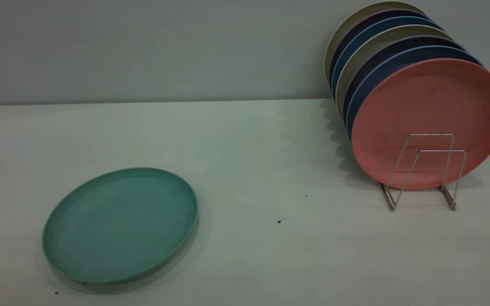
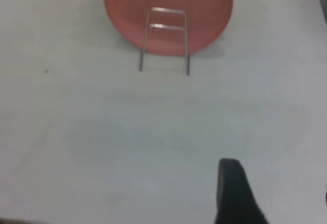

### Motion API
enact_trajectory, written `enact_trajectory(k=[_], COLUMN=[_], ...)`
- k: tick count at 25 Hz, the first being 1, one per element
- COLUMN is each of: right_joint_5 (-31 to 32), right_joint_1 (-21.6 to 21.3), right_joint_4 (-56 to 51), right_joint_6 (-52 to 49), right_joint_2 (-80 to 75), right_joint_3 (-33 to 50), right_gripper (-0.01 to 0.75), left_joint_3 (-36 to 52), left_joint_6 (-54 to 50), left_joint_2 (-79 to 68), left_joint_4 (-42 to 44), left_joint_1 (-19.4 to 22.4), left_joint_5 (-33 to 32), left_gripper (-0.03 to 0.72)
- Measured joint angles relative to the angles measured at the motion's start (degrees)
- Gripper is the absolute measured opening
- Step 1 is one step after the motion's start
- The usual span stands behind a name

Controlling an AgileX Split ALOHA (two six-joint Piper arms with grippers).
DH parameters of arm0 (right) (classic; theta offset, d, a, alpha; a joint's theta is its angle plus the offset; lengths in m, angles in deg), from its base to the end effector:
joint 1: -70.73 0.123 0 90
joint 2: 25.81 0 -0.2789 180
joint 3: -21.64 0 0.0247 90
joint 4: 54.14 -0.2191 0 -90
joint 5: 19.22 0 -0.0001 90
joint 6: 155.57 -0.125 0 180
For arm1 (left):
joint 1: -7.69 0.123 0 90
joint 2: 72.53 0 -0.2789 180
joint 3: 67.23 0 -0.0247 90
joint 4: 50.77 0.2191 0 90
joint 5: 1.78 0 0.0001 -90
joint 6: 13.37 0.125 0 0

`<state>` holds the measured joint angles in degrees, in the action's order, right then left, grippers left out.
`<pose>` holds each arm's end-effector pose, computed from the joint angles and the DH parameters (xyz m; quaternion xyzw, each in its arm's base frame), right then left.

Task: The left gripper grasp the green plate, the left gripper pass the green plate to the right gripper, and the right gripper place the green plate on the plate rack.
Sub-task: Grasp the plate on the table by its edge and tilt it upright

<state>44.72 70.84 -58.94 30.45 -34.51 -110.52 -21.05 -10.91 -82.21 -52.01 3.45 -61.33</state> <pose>0.0009 0.0094 0.2434 -0.0491 0.8660 0.0162 0.4974 0.0052 -0.0027 0.2596 0.0497 0.8438 -0.0191 0.5340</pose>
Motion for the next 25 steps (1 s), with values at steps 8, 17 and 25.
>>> enact_trajectory(k=[8, 17, 25], right_joint_5=[-9.3, -22.9, -30.1], right_joint_1=[0.0, 0.0, 6.3], right_joint_4=[-2.3, -20.2, -49.2], right_joint_6=[0.8, 22.3, 47.1], right_joint_2=[-23.4, -50.1, -67.3], right_joint_3=[-5.7, -8.7, -8.8], right_gripper=[0.442, 0.442, 0.442], left_joint_3=[-8.6, -14.1, -19.8], left_joint_6=[-2.5, -1.9, 3.6], left_joint_2=[-26.5, -58.5, -77.9], left_joint_4=[0.2, -6.3, -13.3], left_joint_1=[0.0, 0.0, 0.0], left_joint_5=[7.3, 16.6, 21.0], left_gripper=[0.582, 0.582, 0.582])
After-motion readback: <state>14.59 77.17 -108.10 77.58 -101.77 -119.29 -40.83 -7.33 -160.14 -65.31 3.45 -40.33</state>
